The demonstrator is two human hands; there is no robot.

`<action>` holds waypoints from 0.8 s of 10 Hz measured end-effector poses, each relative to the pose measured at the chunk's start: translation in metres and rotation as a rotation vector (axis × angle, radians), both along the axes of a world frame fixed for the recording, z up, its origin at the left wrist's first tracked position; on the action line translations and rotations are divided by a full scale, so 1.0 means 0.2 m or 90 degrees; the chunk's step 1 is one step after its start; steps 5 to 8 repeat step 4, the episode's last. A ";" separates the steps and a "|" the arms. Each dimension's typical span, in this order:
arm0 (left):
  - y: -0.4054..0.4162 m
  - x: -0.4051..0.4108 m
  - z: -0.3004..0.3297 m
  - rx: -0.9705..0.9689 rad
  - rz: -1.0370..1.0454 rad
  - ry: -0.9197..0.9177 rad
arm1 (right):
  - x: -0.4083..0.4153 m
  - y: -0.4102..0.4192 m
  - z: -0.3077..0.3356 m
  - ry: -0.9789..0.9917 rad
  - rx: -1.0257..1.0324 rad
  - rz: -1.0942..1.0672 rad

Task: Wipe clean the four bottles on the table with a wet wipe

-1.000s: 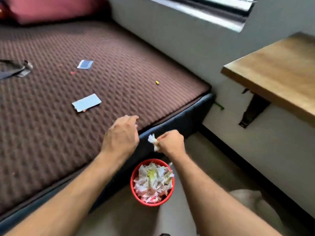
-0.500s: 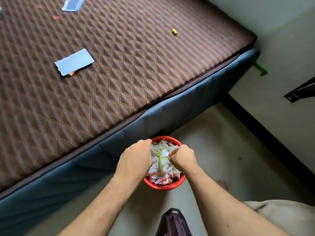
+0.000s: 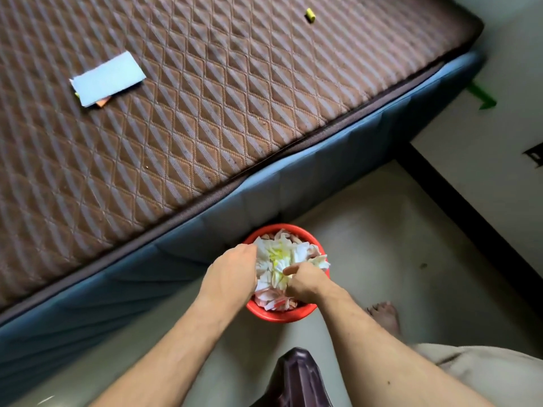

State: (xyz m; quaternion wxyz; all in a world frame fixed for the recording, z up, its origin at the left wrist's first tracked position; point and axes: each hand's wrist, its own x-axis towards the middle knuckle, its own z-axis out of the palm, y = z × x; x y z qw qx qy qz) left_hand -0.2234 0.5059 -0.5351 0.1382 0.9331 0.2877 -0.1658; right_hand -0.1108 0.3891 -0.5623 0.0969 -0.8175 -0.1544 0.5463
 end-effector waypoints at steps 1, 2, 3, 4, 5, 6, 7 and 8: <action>0.00 0.02 0.01 -0.008 0.006 -0.014 | 0.04 0.00 0.05 -0.028 0.005 0.015; -0.03 0.05 0.05 -0.004 -0.009 -0.021 | 0.06 -0.01 0.14 -0.076 0.009 0.067; -0.04 0.08 0.16 0.028 -0.035 -0.054 | 0.08 -0.02 0.28 -0.132 0.075 0.085; -0.04 0.10 0.32 0.037 -0.032 -0.069 | 0.11 -0.02 0.45 -0.192 0.151 0.089; -0.04 0.10 0.32 0.037 -0.032 -0.069 | 0.11 -0.02 0.45 -0.192 0.151 0.089; -0.04 0.10 0.32 0.037 -0.032 -0.069 | 0.11 -0.02 0.45 -0.192 0.151 0.089; -0.04 0.10 0.32 0.037 -0.032 -0.069 | 0.11 -0.02 0.45 -0.192 0.151 0.089; -0.04 0.10 0.32 0.037 -0.032 -0.069 | 0.11 -0.02 0.45 -0.192 0.151 0.089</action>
